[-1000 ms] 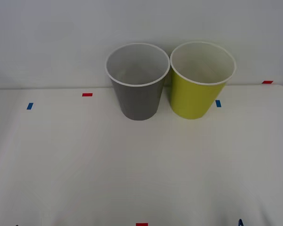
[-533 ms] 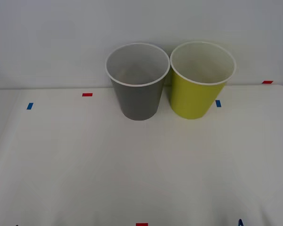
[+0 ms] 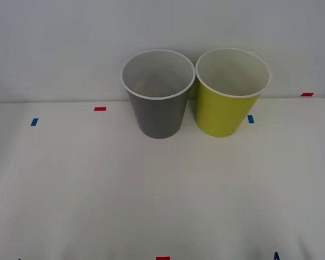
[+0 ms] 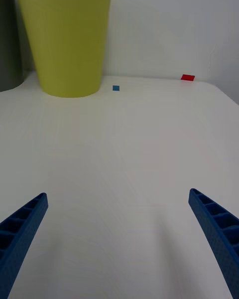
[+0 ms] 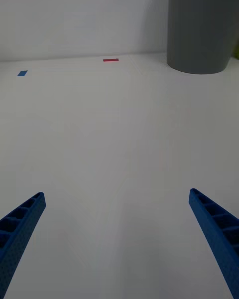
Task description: Put cans in the gray bin and PET bottles in the light green bin.
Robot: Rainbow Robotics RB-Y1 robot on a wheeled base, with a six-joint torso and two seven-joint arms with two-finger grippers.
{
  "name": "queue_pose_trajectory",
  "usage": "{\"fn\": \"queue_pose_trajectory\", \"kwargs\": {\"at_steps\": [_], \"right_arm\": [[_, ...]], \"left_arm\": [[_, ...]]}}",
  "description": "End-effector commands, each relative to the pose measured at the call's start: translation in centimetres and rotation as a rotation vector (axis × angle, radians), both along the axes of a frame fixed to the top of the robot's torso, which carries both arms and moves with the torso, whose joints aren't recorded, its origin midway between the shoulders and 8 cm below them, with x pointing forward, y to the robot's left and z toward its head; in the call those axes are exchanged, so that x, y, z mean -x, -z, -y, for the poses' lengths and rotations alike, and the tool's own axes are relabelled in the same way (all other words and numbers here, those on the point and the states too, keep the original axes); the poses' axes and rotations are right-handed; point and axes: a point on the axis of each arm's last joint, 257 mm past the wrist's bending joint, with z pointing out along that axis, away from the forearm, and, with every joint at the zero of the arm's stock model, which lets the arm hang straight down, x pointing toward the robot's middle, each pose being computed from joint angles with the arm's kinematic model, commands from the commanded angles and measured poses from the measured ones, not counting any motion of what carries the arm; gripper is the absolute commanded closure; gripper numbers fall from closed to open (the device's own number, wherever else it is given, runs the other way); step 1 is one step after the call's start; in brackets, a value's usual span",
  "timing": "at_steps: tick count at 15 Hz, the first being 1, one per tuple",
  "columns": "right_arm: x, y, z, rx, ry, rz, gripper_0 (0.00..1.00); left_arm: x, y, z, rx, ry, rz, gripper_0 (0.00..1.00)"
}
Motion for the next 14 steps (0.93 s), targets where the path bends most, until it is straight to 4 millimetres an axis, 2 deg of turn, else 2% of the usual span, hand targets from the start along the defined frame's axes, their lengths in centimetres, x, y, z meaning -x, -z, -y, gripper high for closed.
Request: {"fn": "queue_pose_trajectory", "kwargs": {"at_steps": [1, 14], "right_arm": [[0.0, 0.0, 0.0, 0.0, 0.0, 0.0, 0.02], [0.0, 0.0, 0.0, 0.0, 0.0, 0.0, 0.02]], "left_arm": [[0.0, 0.0, 0.0, 0.0, 0.0, 0.0, 0.0], [0.0, 0.0, 0.0, 0.0, 0.0, 0.0, 0.0]]}}
